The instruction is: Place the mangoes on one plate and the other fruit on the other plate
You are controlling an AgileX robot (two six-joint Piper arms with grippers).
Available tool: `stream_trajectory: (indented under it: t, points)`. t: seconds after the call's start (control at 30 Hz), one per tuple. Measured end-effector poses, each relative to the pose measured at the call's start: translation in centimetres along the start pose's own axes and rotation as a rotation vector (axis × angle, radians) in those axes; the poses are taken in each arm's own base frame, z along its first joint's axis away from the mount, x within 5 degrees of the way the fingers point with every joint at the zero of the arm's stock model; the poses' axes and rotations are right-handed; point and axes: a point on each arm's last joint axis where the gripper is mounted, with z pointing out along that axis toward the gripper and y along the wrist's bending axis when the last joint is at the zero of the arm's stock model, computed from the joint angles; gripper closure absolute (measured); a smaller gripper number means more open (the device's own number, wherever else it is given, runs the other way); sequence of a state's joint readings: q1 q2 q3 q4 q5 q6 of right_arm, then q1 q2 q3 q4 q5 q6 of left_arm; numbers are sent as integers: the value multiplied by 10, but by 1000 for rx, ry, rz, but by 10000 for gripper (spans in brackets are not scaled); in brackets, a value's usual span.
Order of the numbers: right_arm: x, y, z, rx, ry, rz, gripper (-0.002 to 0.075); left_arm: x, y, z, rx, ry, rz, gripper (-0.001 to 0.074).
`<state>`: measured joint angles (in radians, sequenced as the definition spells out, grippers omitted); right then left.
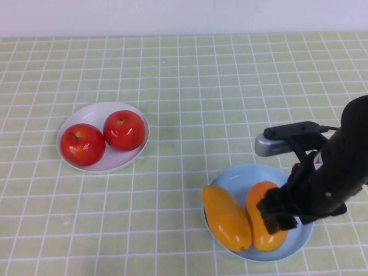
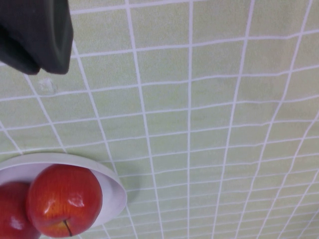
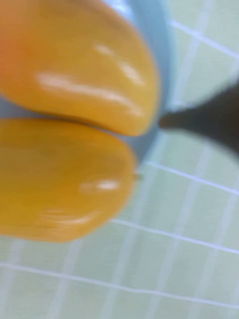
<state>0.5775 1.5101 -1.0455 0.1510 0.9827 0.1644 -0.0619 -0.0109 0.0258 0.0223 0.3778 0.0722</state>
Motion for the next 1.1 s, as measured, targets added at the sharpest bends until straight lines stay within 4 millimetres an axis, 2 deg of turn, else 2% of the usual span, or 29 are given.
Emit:
stream_trajectory:
  t: [0.03,0.17,0.2,0.3,0.47,0.67,0.9,1.0,1.1]
  points:
    - [3,0,-2,0,17,3,279,0,0,0,0,0,0,731]
    - [12,1,-11,-7,73,14,590,0,0,0,0,0,0,731]
    - [14,1,-12,-8,80,13,641,0,0,0,0,0,0,731]
    - [18,1,-19,-13,78,15,711,0,0,0,0,0,0,731]
    - [29,1,-37,-21,73,2,736,0,0,0,0,0,0,731]
    - [31,-1,-57,-3,-64,-255,741,0,0,0,0,0,0,731]
    - [42,-9,-69,38,-207,-312,741,0,0,0,0,0,0,731]
    - [57,-23,-71,58,-370,-297,741,0,0,0,0,0,0,731]
    - [85,-44,-66,97,-530,-260,741,0,0,0,0,0,0,731]
